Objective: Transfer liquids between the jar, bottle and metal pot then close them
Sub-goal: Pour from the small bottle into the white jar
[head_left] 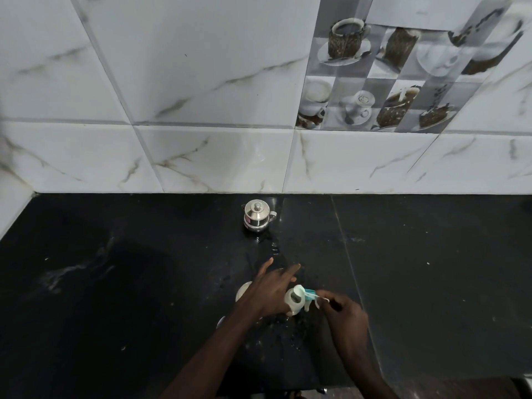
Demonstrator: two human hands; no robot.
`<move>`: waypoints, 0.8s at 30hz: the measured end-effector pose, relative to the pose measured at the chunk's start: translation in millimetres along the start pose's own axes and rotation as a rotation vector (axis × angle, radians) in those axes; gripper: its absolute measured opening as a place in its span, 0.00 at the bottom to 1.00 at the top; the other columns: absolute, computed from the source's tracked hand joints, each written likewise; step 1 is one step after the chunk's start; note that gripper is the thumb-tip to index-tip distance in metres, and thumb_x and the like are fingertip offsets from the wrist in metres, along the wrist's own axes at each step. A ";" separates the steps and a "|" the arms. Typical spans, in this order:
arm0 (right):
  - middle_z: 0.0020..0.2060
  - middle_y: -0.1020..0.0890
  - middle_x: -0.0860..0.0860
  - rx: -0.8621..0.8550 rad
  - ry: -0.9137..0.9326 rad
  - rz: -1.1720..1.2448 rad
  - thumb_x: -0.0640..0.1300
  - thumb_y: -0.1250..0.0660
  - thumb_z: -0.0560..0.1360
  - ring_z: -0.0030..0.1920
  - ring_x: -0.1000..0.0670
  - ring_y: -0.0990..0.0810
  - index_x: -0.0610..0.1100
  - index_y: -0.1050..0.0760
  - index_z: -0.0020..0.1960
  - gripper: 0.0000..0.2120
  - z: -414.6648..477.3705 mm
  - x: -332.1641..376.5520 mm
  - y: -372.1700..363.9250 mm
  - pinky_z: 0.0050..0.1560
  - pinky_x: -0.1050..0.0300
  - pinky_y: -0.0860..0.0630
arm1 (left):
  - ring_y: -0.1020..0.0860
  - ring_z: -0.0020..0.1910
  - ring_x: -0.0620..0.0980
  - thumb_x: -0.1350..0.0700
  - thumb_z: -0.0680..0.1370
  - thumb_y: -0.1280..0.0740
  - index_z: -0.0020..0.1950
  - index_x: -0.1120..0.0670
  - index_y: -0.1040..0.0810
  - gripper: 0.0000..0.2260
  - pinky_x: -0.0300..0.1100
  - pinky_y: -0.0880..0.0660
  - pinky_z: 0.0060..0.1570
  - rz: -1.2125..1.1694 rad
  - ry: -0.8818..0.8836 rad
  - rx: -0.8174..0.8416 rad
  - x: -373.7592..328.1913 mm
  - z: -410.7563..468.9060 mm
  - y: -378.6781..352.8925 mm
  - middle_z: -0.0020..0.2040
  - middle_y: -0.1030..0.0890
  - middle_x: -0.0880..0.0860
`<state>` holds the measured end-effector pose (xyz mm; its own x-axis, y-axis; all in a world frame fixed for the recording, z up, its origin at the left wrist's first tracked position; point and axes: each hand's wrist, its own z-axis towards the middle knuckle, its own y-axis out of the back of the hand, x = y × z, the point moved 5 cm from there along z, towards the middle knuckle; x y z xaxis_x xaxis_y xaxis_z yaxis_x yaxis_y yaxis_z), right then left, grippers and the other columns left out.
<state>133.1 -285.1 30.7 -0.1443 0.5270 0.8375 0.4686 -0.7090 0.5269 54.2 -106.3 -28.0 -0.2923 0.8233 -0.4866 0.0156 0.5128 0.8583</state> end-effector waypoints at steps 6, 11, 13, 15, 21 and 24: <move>0.45 0.13 0.37 0.100 -0.512 0.738 0.28 0.31 0.76 0.42 0.45 0.16 0.33 0.16 0.51 0.07 0.5 -7.6 -26.6 0.43 0.58 0.16 | 0.33 0.77 0.41 0.57 0.68 0.31 0.80 0.46 0.38 0.39 0.48 0.52 0.78 -0.575 0.091 -0.075 48.6 -14.8 41.2 0.70 0.22 0.42; 0.38 0.13 0.52 0.203 -0.030 0.057 0.37 0.28 0.75 0.39 0.55 0.16 0.45 0.13 0.47 0.07 -2.8 35.7 -53.6 0.45 0.57 0.21 | 0.22 0.68 0.46 0.67 0.70 0.35 0.71 0.49 0.26 0.30 0.40 0.27 0.60 -0.878 0.299 -0.329 90.7 -28.7 51.9 0.62 0.16 0.48; 0.41 0.14 0.53 0.284 0.266 -0.201 0.40 0.30 0.73 0.43 0.55 0.17 0.48 0.14 0.47 0.08 -9.1 53.3 -79.9 0.46 0.55 0.22 | 0.20 0.65 0.48 0.72 0.76 0.36 0.69 0.52 0.24 0.25 0.40 0.24 0.61 -0.877 0.376 -0.384 99.4 -30.2 49.3 0.60 0.15 0.51; 0.40 0.15 0.53 0.313 0.516 -0.503 0.41 0.30 0.66 0.43 0.50 0.19 0.49 0.15 0.43 0.08 -13.3 60.5 -109.4 0.41 0.53 0.23 | 0.18 0.62 0.45 0.69 0.80 0.36 0.67 0.52 0.22 0.20 0.45 0.25 0.66 -0.827 0.439 -0.403 106.2 -30.0 45.5 0.58 0.14 0.50; 0.26 0.21 0.52 0.355 0.803 -0.965 0.44 0.22 0.52 0.34 0.49 0.24 0.48 0.23 0.28 0.10 -20.4 75.2 -155.4 0.34 0.57 0.33 | 0.18 0.60 0.48 0.58 0.81 0.32 0.62 0.53 0.18 0.10 0.44 0.26 0.66 -0.613 0.592 -0.416 121.6 -34.9 28.9 0.58 0.14 0.50; 0.24 0.22 0.53 0.342 0.839 -0.979 0.45 0.23 0.53 0.34 0.49 0.25 0.48 0.24 0.27 0.10 -18.1 71.4 -160.3 0.34 0.57 0.32 | 0.18 0.61 0.49 0.58 0.81 0.32 0.63 0.54 0.18 0.10 0.47 0.25 0.66 -0.591 0.602 -0.386 122.1 -38.7 20.5 0.59 0.15 0.51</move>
<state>31.8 -142.3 8.6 -0.9760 0.2146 0.0373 0.0408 0.0115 0.9991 -18.2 -4.7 -63.5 -0.6001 0.1331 -0.7888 -0.5819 0.6039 0.5447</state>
